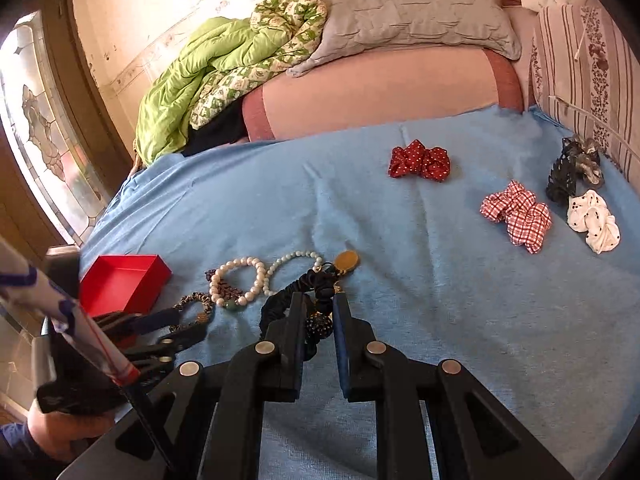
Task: Organize jewelry
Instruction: 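Grasp the black hair tie with the right tool while the left tool grasps the leopard-print bracelet, then carry the leopard-print bracelet with the left tool while the right tool carries the black hair tie to the tray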
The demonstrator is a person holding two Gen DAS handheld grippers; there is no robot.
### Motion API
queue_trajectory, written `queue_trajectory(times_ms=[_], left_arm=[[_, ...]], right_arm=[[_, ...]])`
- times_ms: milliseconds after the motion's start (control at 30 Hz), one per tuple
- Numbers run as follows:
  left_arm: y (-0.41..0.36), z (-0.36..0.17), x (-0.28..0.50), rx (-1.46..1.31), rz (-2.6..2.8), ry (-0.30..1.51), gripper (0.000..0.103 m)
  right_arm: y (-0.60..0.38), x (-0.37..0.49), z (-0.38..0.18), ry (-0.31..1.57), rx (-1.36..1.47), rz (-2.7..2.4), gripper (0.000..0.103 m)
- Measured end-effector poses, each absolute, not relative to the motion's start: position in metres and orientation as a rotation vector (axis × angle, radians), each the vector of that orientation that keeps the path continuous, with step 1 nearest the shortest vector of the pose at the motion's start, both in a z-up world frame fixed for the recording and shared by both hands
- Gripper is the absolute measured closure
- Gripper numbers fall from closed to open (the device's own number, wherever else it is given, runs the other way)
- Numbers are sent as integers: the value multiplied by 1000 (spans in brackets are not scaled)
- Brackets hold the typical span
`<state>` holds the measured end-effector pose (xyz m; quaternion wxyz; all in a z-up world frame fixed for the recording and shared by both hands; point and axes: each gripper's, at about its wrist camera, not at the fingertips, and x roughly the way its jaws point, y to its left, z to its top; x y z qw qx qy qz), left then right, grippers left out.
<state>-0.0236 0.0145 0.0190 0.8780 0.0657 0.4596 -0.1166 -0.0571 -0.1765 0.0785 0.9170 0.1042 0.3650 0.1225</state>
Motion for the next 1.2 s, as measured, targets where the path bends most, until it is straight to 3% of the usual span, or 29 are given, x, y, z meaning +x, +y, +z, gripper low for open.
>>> queue_trajectory(times_ms=[67,133,167,433,1200], left_arm=[[15,19,-23,134,-239,940,74],[18,20,-23,125,-224,922,90],[20,21,-25,119,-220,911,91],[30,55,-49,3,-288,758,91],[109,103,-86,-95,-154,623,91]], right_arm=[[-176,-58,78,748,216,265,89],[-175,-59,78,744,216,273,89],[-175,-59,79,740,220,276,89],[-173,-66,90,681,241,309,89],[-135,-73,88,675,139,357,89]])
